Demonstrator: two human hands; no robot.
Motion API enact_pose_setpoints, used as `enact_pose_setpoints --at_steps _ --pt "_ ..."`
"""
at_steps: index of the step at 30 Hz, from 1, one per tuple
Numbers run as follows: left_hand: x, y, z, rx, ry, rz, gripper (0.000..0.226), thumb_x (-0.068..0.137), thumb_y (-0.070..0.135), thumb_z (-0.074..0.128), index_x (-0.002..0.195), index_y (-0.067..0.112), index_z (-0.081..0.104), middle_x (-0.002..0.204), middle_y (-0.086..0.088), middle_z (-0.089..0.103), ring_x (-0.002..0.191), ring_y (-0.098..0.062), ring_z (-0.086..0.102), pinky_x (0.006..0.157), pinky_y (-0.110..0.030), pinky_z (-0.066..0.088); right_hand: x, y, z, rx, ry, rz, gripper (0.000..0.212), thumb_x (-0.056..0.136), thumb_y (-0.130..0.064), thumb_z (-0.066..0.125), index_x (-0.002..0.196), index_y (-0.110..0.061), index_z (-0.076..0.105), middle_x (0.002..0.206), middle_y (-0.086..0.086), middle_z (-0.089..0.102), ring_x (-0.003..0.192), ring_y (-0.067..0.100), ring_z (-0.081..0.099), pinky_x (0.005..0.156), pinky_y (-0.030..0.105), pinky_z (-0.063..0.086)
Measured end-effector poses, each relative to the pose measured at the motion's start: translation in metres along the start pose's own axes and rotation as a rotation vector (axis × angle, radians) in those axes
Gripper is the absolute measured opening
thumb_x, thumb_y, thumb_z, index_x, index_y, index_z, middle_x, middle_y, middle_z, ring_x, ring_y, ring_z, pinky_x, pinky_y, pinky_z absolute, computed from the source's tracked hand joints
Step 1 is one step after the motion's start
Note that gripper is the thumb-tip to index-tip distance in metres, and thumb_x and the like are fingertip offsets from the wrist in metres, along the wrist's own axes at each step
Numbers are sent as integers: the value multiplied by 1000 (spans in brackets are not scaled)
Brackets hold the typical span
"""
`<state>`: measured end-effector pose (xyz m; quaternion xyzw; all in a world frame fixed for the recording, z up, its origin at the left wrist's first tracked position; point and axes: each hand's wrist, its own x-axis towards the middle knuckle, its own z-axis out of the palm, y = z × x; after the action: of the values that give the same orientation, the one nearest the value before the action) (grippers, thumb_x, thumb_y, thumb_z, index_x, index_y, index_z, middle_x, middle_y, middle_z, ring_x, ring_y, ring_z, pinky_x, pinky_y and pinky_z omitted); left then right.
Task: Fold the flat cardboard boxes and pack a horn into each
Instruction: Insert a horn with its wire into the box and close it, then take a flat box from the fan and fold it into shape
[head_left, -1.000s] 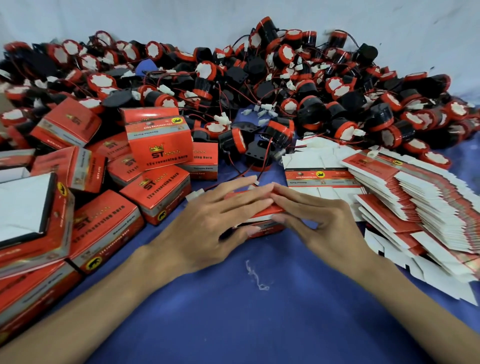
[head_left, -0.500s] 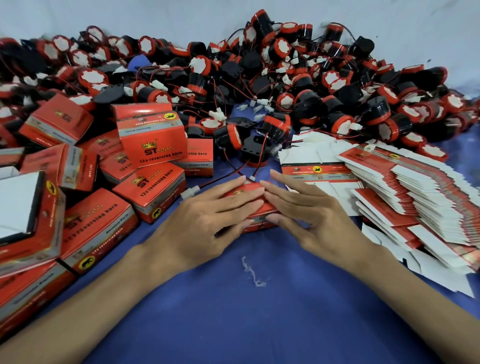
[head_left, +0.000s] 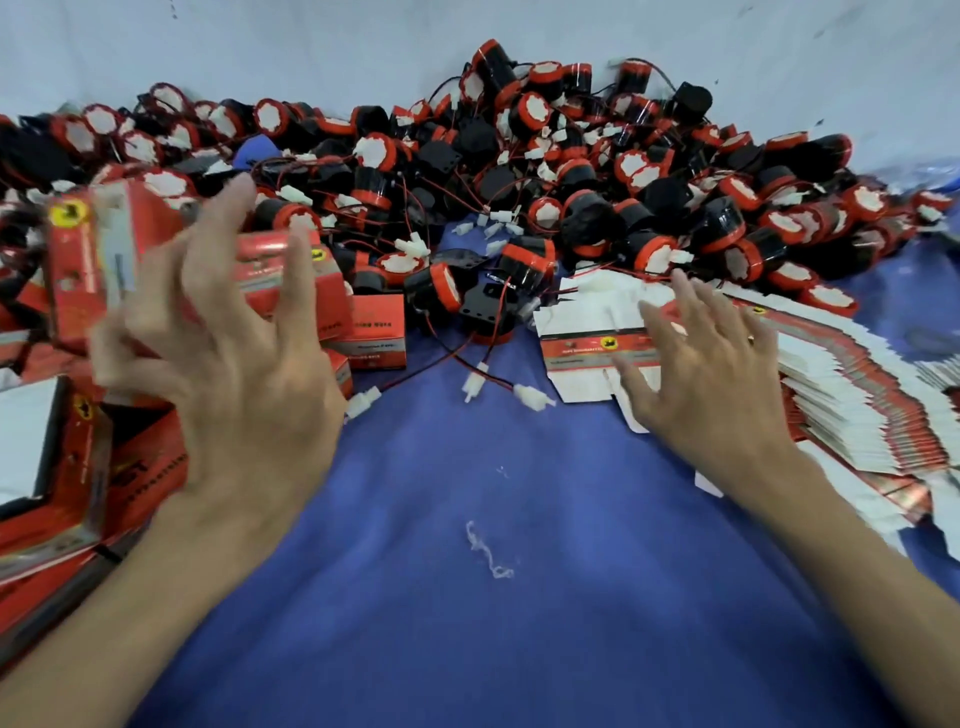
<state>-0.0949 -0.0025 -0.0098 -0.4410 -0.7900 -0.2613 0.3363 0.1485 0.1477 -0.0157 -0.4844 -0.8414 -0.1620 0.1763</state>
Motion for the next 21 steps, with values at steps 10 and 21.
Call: enact_pose_setpoints --at_steps 10,21 --pt "-19 10 27 -257 -191 440 36 79 26 47 101 7 70 128 -16 56 116 -29 40 84 -47 37 11 7 5 -264 -130 134 28 87 -10 43 101 -13 66 52 0 44 70 28 64 117 47 9" --pt "-11 21 13 -1793 -1102 -670 71 82 67 37 136 22 43 119 -13 67 102 -37 66 79 -39 58 -30 -36 -39 558 681 -809 15 95 1 50 105 2 60 94 15 69 89 29 62 82 42 50"
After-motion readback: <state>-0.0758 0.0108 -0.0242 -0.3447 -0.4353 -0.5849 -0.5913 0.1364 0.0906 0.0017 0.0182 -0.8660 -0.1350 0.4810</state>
